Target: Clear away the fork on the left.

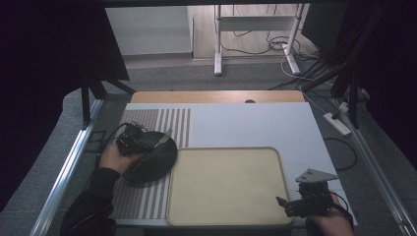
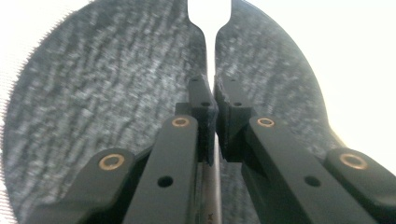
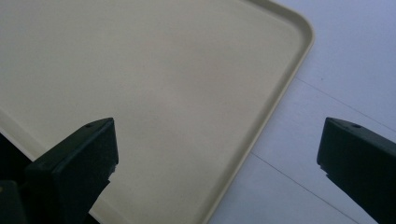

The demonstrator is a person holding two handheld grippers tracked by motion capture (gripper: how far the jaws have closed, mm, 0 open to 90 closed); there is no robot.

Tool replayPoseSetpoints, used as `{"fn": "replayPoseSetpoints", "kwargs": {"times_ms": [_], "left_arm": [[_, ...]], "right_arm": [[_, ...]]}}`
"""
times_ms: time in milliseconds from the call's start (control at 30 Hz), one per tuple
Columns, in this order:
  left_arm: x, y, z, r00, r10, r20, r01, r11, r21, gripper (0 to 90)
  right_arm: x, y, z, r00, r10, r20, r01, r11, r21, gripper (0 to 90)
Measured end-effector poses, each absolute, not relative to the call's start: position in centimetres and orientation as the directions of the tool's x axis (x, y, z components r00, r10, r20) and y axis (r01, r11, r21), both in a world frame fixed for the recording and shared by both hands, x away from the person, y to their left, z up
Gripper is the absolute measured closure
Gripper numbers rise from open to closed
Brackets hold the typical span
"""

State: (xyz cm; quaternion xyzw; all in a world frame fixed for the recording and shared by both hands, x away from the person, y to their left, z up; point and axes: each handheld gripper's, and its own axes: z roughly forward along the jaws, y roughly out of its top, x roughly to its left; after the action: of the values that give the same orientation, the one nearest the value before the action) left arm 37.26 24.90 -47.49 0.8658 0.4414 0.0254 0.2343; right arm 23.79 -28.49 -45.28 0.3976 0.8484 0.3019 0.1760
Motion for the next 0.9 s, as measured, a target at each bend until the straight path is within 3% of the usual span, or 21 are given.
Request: {"fn": "replayPoseSetpoints", "kwargs": {"times_ms": [900], "left_arm": [[31.7,19.3,-48.3,0.585,0.774,-0.242,0.785,-0.466,0.408,85.2]], "right_arm": [[23.8,-28.3,-45.3,-0.628,0.775,-0.068,0.563,0.513,0.647,0.0]]}}
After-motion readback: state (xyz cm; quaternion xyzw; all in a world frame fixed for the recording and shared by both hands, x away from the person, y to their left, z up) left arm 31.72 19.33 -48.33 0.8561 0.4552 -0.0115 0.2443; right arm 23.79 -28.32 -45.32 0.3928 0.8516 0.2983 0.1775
